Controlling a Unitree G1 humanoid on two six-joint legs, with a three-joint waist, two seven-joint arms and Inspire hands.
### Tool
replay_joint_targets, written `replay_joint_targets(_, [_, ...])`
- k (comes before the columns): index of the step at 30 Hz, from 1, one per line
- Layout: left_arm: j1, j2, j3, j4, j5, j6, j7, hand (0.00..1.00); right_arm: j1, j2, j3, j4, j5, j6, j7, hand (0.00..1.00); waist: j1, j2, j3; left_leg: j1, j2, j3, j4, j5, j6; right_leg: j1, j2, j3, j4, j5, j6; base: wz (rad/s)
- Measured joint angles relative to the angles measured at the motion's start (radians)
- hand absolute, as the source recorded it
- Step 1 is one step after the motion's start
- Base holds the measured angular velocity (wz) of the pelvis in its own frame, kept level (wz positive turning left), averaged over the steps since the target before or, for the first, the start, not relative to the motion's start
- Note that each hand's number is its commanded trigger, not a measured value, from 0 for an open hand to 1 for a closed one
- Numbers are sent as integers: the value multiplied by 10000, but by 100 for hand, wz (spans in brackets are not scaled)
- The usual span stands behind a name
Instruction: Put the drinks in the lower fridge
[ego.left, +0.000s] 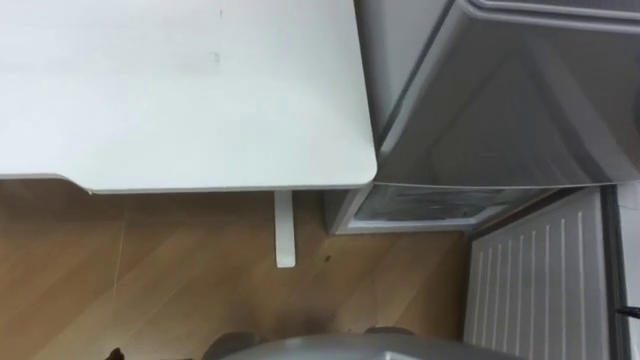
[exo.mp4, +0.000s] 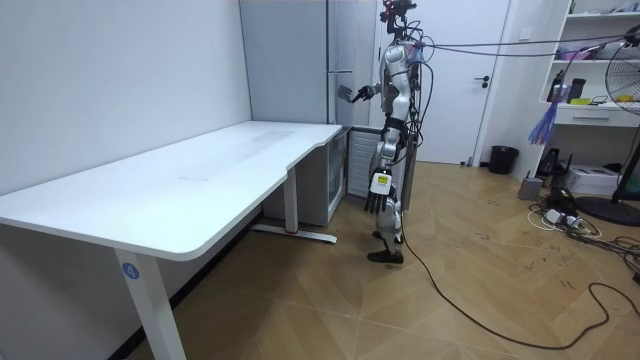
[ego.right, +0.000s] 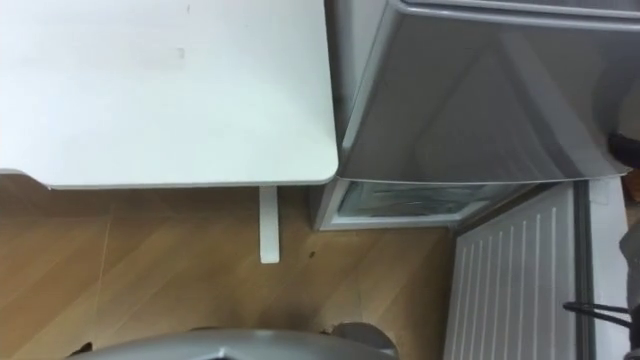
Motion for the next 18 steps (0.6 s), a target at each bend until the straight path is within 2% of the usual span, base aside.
replay_joint_targets(5, [245,-24,450,-667,253,4,-6,0,-31,-10,-930,929,345,-24,153,0,-31,-12,6,-62,-12,-132,6,0,0,4,1,1,-32,1,2,6])
replay_joint_targets(6, [290,-24,541,-734,330,2,-23,0,-158,-49,-1053,1231,342,-24,146,0,-49,-93,48,-56,-14,-135,7,0,0,17,5,1,-42,1,2,0])
replay_joint_targets(7, [298,-23,573,-748,387,2,-28,0,-220,-90,-1057,1380,341,-24,127,0,-57,-58,31,-57,-16,-134,11,0,0,20,8,2,-51,1,2,0])
replay_joint_targets(8, [298,-23,587,-781,502,2,-32,0,-259,-207,-1044,1617,265,-22,124,0,-97,-95,50,-64,-21,-132,10,0,0,20,9,10,-66,1,2,0])
replay_joint_targets(13, [310,-21,690,-724,668,4,-115,0,-495,-491,-1045,2142,-329,9,200,0,-184,-158,41,-32,-28,-22,47,1,-1,10,27,43,-82,6,1,-3])
replay_joint_targets(16, [313,3,793,-569,703,123,-143,0,-826,-983,-1046,2799,-405,108,524,0,-244,-232,13,-13,8,27,34,1,-1,-55,31,85,-72,10,-4,-5])
replay_joint_targets(18, [322,79,896,-464,876,231,-199,0,-1024,-1455,-1045,3307,-506,130,745,0,-250,-296,-11,-19,35,62,27,1,-3,-88,49,95,-68,21,-19,-5])
